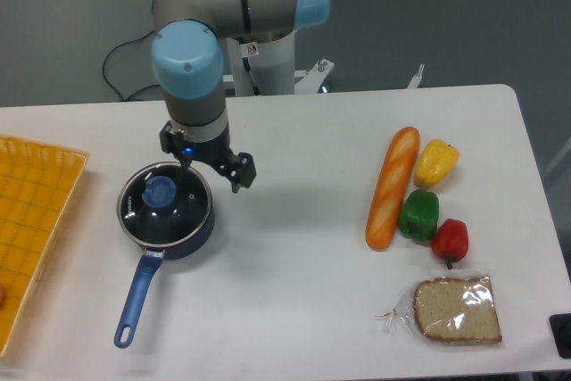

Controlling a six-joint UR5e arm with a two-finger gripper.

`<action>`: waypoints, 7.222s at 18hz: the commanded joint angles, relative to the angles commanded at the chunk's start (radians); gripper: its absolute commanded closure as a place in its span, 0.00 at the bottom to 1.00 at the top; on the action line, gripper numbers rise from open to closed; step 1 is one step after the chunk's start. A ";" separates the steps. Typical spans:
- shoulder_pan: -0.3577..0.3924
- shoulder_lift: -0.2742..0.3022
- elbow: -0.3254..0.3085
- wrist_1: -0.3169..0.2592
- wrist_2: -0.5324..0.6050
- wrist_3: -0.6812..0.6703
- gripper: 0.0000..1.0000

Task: Open the lid
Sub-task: 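Move the gripper across the table toward the blue saucepan lid, then lower the gripper over the blue knob of the glass lid, then close the gripper on the blue lid knob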

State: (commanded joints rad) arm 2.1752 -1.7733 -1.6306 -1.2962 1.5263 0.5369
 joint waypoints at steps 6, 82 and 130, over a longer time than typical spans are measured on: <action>-0.029 0.000 -0.040 0.037 -0.003 -0.018 0.00; -0.143 -0.083 -0.135 0.224 0.028 -0.176 0.00; -0.117 -0.072 -0.057 0.112 0.014 -0.153 0.55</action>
State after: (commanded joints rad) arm 2.0586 -1.8454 -1.6874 -1.1841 1.5401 0.3834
